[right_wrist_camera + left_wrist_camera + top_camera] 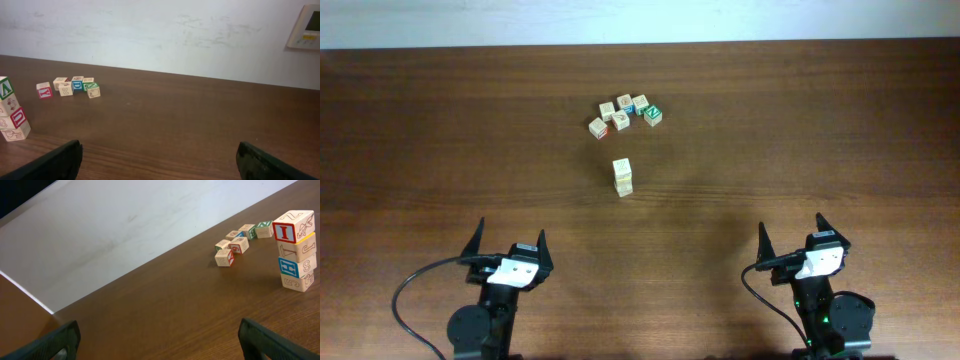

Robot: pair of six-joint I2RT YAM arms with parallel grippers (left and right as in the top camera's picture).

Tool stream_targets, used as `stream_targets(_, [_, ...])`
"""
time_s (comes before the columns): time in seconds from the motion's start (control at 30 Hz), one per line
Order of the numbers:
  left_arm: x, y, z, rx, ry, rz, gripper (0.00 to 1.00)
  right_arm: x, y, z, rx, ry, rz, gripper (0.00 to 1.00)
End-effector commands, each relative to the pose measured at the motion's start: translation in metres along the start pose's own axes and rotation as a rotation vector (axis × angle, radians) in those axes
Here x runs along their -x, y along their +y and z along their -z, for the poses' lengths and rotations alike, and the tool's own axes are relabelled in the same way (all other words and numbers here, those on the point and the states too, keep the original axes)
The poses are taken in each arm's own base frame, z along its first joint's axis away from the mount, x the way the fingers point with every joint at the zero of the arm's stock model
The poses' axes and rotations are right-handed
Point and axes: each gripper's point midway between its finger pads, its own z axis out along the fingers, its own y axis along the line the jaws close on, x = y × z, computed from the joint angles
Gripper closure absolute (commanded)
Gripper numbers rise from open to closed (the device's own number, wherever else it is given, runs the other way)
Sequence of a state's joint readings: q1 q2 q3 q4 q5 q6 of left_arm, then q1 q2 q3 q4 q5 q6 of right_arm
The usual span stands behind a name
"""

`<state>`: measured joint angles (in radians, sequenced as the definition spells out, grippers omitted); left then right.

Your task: Rotate 4 blocks

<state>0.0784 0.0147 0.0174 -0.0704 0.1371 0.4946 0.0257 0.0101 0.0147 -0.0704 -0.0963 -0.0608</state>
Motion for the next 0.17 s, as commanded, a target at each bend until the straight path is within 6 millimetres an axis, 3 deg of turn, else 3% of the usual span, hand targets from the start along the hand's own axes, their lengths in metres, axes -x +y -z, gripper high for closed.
stream_targets(0.0, [-0.0026,0.0013,0.0,0.012,0.003,-0.016,0.01,-0.003,-0.0006,-0.0002,-0.001,0.003,0.006,0.02])
stream_targets(0.13, [-0.0026,0.0013,0.0,0.012,0.003,-0.016,0.01,-0.003,-0.0006,-0.0002,-0.001,0.003,0.006,0.02])
